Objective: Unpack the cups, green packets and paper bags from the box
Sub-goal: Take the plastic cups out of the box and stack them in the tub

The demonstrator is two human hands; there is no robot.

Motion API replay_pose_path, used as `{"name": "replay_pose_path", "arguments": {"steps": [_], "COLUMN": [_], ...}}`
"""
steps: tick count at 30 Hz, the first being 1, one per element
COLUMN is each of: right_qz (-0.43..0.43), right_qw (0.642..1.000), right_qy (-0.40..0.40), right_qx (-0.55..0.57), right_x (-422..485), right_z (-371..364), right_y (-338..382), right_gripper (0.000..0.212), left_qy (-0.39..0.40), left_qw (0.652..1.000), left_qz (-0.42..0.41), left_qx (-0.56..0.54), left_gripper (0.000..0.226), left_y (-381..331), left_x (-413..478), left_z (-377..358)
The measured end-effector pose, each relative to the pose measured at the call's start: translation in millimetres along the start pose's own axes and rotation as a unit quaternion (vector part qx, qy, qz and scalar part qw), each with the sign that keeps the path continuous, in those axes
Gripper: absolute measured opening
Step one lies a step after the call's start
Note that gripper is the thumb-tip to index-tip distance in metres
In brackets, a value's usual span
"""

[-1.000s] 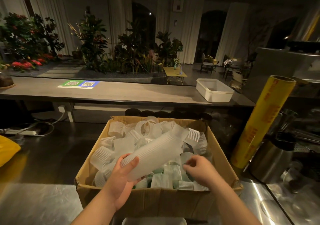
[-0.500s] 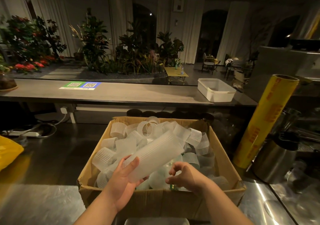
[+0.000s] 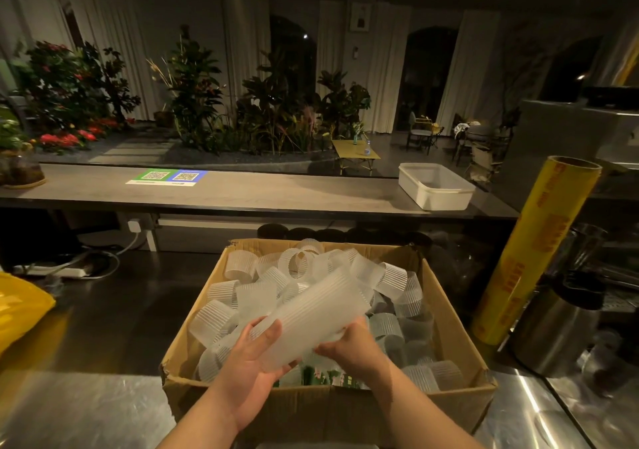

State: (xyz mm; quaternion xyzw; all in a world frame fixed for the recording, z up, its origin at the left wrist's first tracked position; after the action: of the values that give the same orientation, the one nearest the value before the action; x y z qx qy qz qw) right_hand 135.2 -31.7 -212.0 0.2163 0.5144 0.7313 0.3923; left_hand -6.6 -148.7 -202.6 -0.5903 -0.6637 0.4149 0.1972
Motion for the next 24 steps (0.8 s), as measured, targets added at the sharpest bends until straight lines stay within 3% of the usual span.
{"name": "replay_pose_path", "arguments": {"steps": [2,4,6,9,11,15,17,21,24], "right_qz": [0.010,-0.012,-0.011,-0.007,0.018,0.058,0.065,0.058,0.032], "right_qw": [0.973,0.929,0.891,0.848,0.863,0.945,0.981,0.998,0.998], "right_qy": [-0.058,-0.138,-0.178,-0.189,-0.179,-0.087,-0.051,-0.003,0.047], "right_qx": [0.223,0.344,0.418,0.495,0.472,0.309,0.178,0.024,0.023], "right_x": [-6,-13,-19,-29,-34,-35,-32,-29,-30], "right_z": [24,50,69,92,107,117,116,102,82], "right_y": [-3,-10,-16,-13,2,44,62,79,77], "right_gripper": [0.073,0.092,0.087,0.060,0.047,0.081,0.080,0.048,0.052], "left_qy": [0.002,0.001,-0.001,0.000,0.000,0.003,0.005,0.005,0.008], "left_qw": [1.000,1.000,1.000,1.000,1.000,1.000,0.999,0.999,0.999], "left_qz": [0.001,0.002,0.005,0.006,0.006,0.000,-0.004,-0.003,0.001], "left_qx": [-0.008,-0.006,-0.006,0.000,0.003,0.029,0.044,0.042,0.053], "left_gripper": [0.058,0.060,0.059,0.057,0.055,0.056,0.057,0.058,0.058], "left_y": [0,1,1,1,1,-1,-2,-3,-3], "left_x": [0,0,1,2,1,-2,-3,-4,-6], "left_z": [0,1,2,1,0,-5,-7,-8,-9]}}
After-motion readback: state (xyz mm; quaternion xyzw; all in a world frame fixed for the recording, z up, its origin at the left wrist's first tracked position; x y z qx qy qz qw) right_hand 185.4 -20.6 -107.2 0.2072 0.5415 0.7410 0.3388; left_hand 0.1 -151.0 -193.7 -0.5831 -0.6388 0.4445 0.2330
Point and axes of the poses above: each hand's wrist, its own x-axis towards the middle knuckle, its own z-axis out of the back of the hand, y = z × x, the point moved 7 cm from there along x, towards the middle knuckle, and after that the axes turned 4 degrees about y, right-handed, at the moved point
